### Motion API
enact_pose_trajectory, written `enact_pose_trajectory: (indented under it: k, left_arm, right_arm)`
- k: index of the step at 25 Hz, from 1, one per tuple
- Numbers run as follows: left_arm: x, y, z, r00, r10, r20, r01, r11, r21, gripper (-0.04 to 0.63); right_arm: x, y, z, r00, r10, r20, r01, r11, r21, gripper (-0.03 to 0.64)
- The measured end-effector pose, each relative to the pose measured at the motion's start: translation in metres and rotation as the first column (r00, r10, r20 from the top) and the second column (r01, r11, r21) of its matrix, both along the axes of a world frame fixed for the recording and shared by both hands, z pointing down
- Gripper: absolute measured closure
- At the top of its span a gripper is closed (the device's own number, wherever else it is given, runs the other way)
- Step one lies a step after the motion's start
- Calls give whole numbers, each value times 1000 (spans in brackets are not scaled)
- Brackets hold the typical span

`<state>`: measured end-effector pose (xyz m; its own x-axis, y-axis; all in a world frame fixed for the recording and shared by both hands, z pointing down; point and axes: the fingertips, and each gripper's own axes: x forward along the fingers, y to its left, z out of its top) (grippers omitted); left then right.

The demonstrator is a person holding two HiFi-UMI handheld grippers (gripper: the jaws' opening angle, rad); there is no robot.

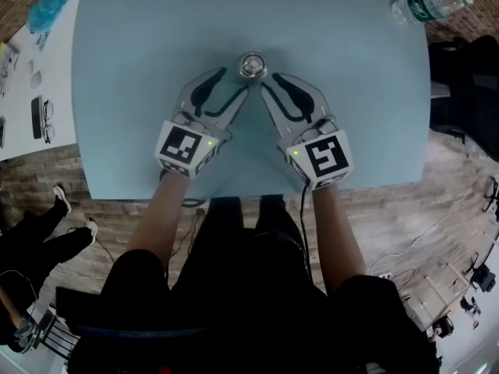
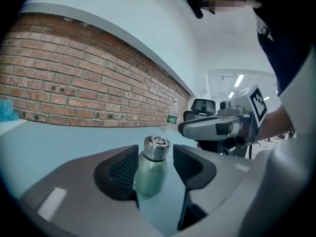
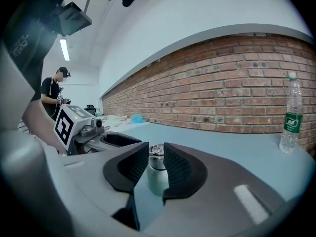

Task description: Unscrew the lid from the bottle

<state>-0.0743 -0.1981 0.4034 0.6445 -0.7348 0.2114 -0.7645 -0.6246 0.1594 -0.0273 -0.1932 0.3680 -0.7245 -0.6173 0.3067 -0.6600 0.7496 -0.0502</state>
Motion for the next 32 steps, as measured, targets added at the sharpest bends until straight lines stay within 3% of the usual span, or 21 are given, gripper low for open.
enact_pose_trajectory:
  k: [12,21,32]
  left_arm:
    - [10,-11,31,997,-4,83,4,1000,-2,261]
    - [24,-19,45,994,-2,111,1,1000,10,224]
    - [31,-31,49,992,8,123,-13,999,38,219]
  right_arm:
    - [-9,-6,11,999,-30,-22,30,999,18,420]
    - [-17,-14,34,989,-64,-131,68,997,22,357]
    - [-34,-26,45,983,-74,-169,81,996,36,339]
